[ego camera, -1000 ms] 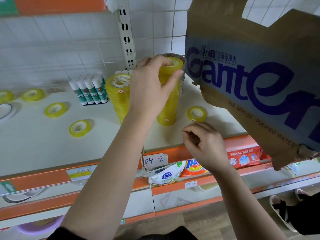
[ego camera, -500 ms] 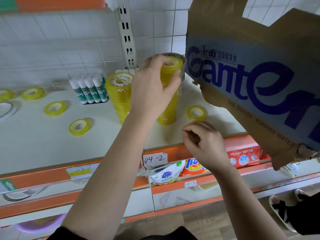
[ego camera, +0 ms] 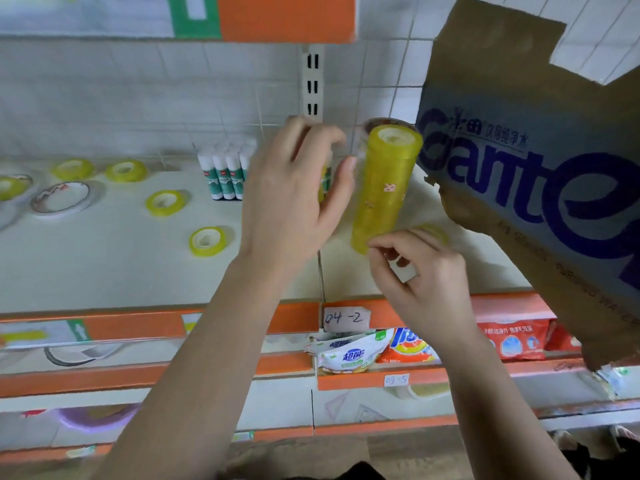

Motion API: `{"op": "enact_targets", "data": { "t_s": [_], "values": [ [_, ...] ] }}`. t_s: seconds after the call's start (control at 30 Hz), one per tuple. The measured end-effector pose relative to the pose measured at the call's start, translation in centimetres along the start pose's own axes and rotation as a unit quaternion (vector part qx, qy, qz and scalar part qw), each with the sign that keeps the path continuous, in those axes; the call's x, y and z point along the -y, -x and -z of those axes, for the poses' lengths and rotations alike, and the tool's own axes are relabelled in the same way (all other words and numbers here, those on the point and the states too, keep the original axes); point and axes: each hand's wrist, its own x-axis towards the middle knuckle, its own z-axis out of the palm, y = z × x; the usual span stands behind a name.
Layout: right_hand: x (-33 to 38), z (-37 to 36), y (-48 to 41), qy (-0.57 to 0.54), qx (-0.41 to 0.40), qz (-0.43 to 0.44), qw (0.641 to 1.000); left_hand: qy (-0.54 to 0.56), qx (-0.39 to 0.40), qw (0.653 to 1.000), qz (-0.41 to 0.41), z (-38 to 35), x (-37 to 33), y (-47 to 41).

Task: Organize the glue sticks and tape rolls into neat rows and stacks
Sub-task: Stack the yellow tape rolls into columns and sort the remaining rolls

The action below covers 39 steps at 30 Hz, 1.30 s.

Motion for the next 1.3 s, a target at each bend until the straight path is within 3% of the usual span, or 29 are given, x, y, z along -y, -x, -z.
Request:
{"op": "enact_targets", "data": {
  "t_s": [0.23,0.53,0.9,1.1,1.3],
  "values": [
    [6.1,-6.1,-3.1,-0.08,0.011,0.073,0.994,-0.153,0.047,0.985,0.06,7.3,8.2,4.8],
    [15.8,-20.3,-6.9,-0.145,0.071,0.103,0.981,-0.227,0.086,0.95,0.196,18.8,21.4,12.6],
    [26.1,-39.0,-10.8,-0.106,0.232,0.085,0.963,-0.21,0.082,0.945,0.238,29.3,34.9,17.6],
    [27.3,-44.2,-12.7,-0.041,0.299,0.083,0.95,-0.193,0.087,0.944,0.252,30.9,38.6,18.6],
    [26.5,-45.3,-12.1,-0.017,0.294,0.077,0.953,-0.175,0.076,0.95,0.247,31.4,40.1,18.7]
  ]
}}
